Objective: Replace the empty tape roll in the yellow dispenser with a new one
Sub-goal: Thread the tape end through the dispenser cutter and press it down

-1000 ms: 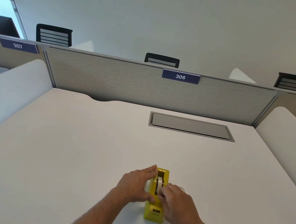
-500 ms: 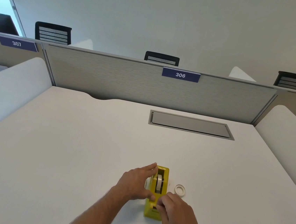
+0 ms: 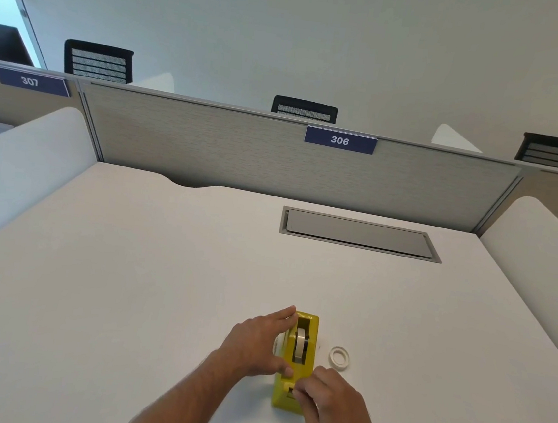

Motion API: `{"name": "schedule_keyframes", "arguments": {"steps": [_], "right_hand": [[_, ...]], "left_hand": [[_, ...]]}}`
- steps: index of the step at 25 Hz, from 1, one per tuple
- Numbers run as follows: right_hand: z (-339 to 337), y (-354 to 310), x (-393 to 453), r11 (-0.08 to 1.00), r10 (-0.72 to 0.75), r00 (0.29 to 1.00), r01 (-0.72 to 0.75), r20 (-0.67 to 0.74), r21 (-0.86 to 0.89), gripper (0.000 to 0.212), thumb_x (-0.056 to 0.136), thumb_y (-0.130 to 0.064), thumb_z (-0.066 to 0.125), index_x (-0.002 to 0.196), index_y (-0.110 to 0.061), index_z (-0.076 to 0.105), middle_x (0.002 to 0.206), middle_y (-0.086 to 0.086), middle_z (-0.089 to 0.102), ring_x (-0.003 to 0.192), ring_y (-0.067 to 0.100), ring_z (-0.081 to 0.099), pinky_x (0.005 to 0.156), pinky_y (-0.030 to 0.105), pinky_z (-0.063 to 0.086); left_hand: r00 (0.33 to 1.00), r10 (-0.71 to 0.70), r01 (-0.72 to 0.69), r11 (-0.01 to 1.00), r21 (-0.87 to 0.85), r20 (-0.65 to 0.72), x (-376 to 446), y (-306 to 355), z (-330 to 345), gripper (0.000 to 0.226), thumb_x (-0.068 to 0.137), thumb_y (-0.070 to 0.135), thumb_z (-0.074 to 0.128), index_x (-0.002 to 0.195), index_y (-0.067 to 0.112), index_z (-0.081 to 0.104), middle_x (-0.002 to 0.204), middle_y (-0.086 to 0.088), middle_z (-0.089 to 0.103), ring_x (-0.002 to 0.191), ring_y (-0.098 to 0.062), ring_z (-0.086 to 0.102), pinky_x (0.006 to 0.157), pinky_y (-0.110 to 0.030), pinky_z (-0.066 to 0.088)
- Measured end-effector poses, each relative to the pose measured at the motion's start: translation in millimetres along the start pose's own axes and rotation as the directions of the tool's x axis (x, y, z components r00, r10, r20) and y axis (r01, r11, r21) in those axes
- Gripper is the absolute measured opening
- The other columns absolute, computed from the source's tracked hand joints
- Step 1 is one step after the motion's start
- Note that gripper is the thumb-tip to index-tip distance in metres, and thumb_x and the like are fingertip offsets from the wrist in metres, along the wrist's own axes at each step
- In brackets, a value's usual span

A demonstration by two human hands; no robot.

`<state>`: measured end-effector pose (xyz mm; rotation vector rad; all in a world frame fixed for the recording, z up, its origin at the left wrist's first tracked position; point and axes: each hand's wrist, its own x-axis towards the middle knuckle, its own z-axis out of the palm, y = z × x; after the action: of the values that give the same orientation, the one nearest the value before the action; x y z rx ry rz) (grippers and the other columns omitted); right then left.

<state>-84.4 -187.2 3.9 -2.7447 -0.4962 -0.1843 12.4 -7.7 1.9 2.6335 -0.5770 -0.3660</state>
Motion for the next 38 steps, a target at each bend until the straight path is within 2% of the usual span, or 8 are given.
{"name": "schedule_keyframes", "arguments": {"steps": [8,12,17,21,28,30,34,38], "right_hand": [[3.2,-4.5,-8.5,0.999,-0.053,0.997,0.053,-0.049,0.000,0.012,0.069,-0.032,0.075,0.080,-0.029,0.072,0.070,-0.008,0.060,0.059,0.007,0.055,0.043,0.011,0.040],[4.9,-7.3,-8.0,0.999,-0.049,0.998,0.048,-0.048,-0.010,0.017,0.066,-0.035,0.077,0.082,-0.030,0.073,0.074,-0.011,0.063,0.063,0.004,0.056,0.051,0.006,0.034],[1.1,-5.1,-9.2,0.997,-0.054,0.993,0.049,-0.101,-0.058,0.019,0.063,-0.038,0.078,0.079,-0.029,0.074,0.069,-0.010,0.062,0.059,0.008,0.057,0.044,0.011,0.036],[1.4,-4.4,-11.0,0.992,-0.075,0.990,0.062,-0.121,-0.107,0.021,0.060,-0.040,0.079,0.077,-0.027,0.076,0.066,-0.010,0.064,0.056,0.008,0.058,0.049,0.009,0.031],[-2.0,-1.7,-10.5,0.997,-0.049,0.996,0.044,-0.076,-0.067,0.021,0.071,-0.047,0.062,0.078,-0.030,0.072,0.069,-0.012,0.061,0.059,0.005,0.056,0.046,0.010,0.035],[-12.6,-0.7,-8.7,1.000,-0.016,0.998,0.016,-0.068,-0.004,0.021,0.070,-0.048,0.067,0.083,-0.031,0.072,0.072,-0.014,0.061,0.061,0.001,0.054,0.049,0.010,0.042],[-65.7,-6.2,5.8,0.957,0.030,0.960,0.053,-0.277,0.286,0.018,0.071,-0.029,0.080,0.088,-0.027,0.074,0.073,-0.015,0.061,0.055,0.000,0.049,0.048,0.017,0.047],[-167.4,-41.8,24.2,0.832,0.055,0.812,0.284,-0.581,0.477,0.012,0.077,-0.015,0.075,0.089,-0.014,0.075,0.073,-0.003,0.066,0.057,0.018,0.059,0.051,0.029,0.048]], "left_hand": [[0.999,-0.028,0.029,0.999,-0.021,0.014,1.8,-1.3,3.3,0.105,0.071,0.055,0.081,0.153,0.042,0.016,0.162,0.030,0.010,0.144,-0.013,0.038,0.113,-0.044,0.043],[0.999,-0.031,0.031,0.999,-0.027,0.020,1.4,-1.6,3.9,0.105,0.071,0.055,0.081,0.153,0.042,0.017,0.162,0.031,0.010,0.140,-0.012,0.044,0.111,-0.043,0.045],[1.000,-0.029,0.029,0.999,-0.013,0.013,-0.6,0.5,1.4,0.104,0.072,0.055,0.080,0.154,0.041,0.017,0.162,0.030,0.010,0.143,-0.014,0.040,0.113,-0.042,0.043],[0.999,-0.034,0.034,0.999,-0.007,0.012,-1.8,1.4,0.2,0.103,0.073,0.054,0.080,0.154,0.040,0.016,0.162,0.029,0.010,0.144,-0.014,0.038,0.113,-0.042,0.043],[0.999,-0.029,0.030,1.000,-0.010,0.013,-2.0,1.9,1.7,0.103,0.076,0.052,0.078,0.155,0.039,0.014,0.164,0.026,0.008,0.147,-0.016,0.032,0.114,-0.043,0.041],[1.000,0.002,-0.002,1.000,-0.012,0.016,-3.8,1.0,3.0,0.100,0.079,0.052,0.076,0.155,0.037,0.013,0.165,0.024,0.007,0.148,-0.016,0.028,0.114,-0.042,0.040],[0.998,0.046,-0.048,0.999,-0.025,-0.049,-8.8,-6.9,-5.6,0.085,0.085,0.052,0.067,0.154,0.039,0.019,0.164,0.022,0.014,0.148,-0.012,0.027,0.116,-0.040,0.037],[0.951,0.022,-0.002,0.998,0.066,-0.308,-0.8,-11.3,-32.5,0.070,0.091,0.057,0.055,0.152,0.032,0.031,0.162,0.010,0.031,0.147,-0.015,0.033,0.117,-0.041,0.038]]}}
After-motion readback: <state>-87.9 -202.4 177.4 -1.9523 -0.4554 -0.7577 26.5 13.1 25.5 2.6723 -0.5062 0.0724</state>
